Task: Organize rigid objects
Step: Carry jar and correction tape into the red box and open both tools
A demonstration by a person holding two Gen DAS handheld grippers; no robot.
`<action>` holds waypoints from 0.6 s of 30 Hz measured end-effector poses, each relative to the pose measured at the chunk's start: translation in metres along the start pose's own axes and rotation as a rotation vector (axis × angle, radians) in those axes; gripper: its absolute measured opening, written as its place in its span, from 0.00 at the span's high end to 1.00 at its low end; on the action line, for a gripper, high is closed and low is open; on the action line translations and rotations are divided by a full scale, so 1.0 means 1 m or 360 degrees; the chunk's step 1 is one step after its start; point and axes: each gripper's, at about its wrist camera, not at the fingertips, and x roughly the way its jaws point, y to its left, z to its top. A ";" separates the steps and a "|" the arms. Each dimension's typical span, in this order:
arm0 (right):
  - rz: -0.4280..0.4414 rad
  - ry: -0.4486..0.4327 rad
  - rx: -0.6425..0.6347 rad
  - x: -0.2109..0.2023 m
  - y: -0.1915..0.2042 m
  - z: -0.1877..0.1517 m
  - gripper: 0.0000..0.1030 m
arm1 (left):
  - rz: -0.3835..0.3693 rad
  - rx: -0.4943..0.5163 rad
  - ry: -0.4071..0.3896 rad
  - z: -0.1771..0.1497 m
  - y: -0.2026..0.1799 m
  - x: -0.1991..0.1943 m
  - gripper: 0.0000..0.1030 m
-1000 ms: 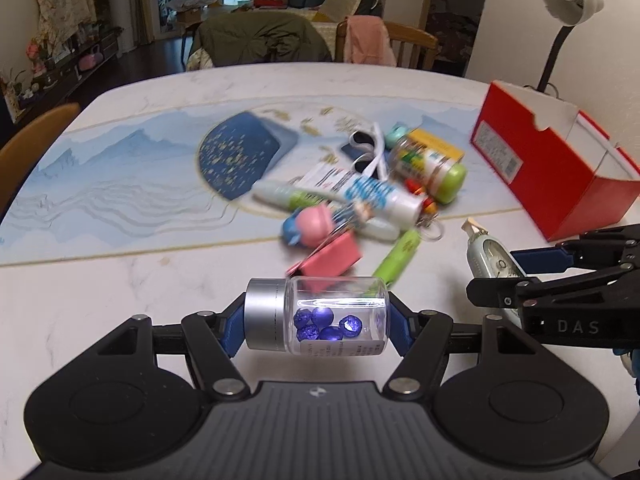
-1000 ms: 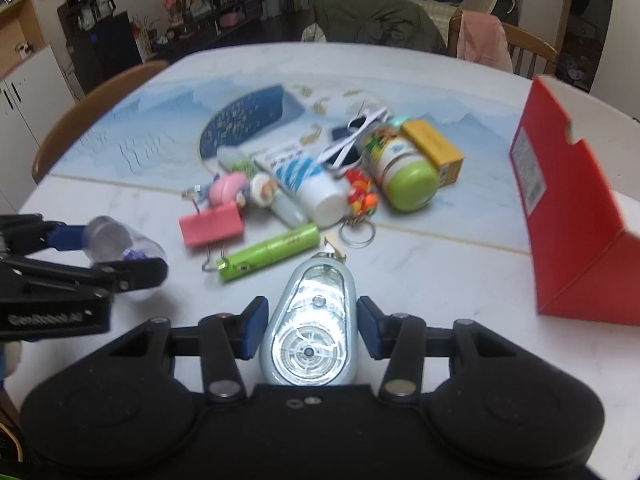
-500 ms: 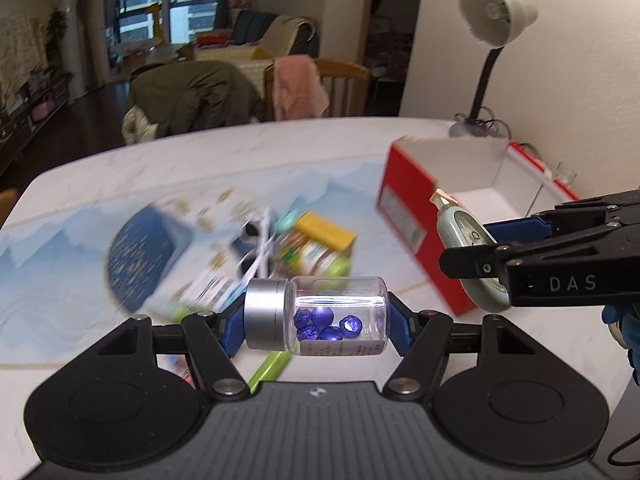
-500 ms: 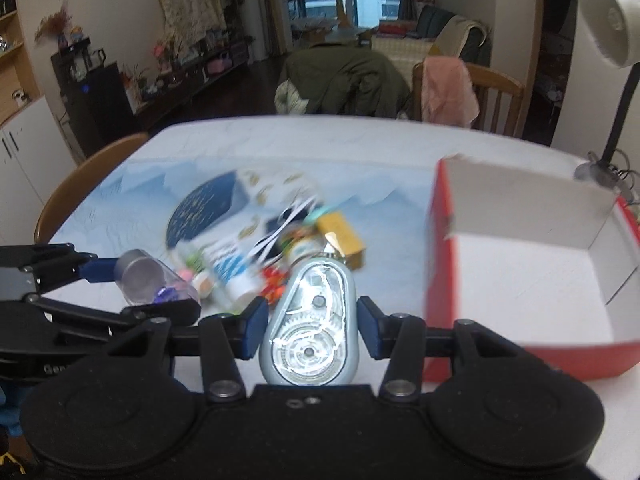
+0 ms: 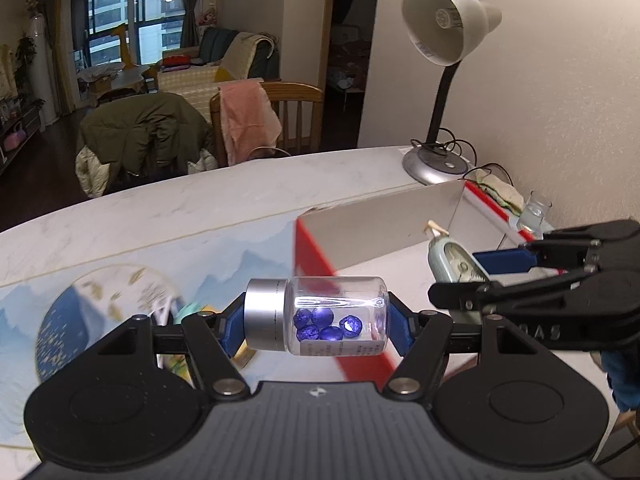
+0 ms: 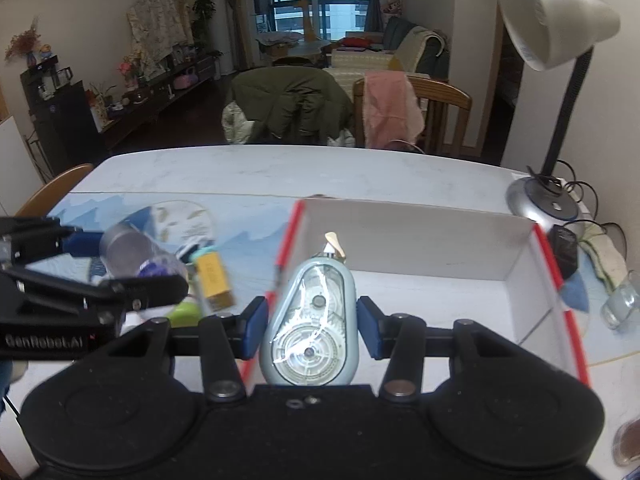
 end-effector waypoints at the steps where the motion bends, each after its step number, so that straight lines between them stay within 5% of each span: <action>1: -0.0007 0.0001 0.0005 0.001 -0.007 0.000 0.54 | -0.0004 0.0011 0.0005 0.004 -0.006 0.005 0.34; 18: -0.0140 0.0217 0.0020 0.053 -0.103 -0.017 0.54 | -0.0070 0.0209 0.0257 0.043 -0.088 0.134 0.34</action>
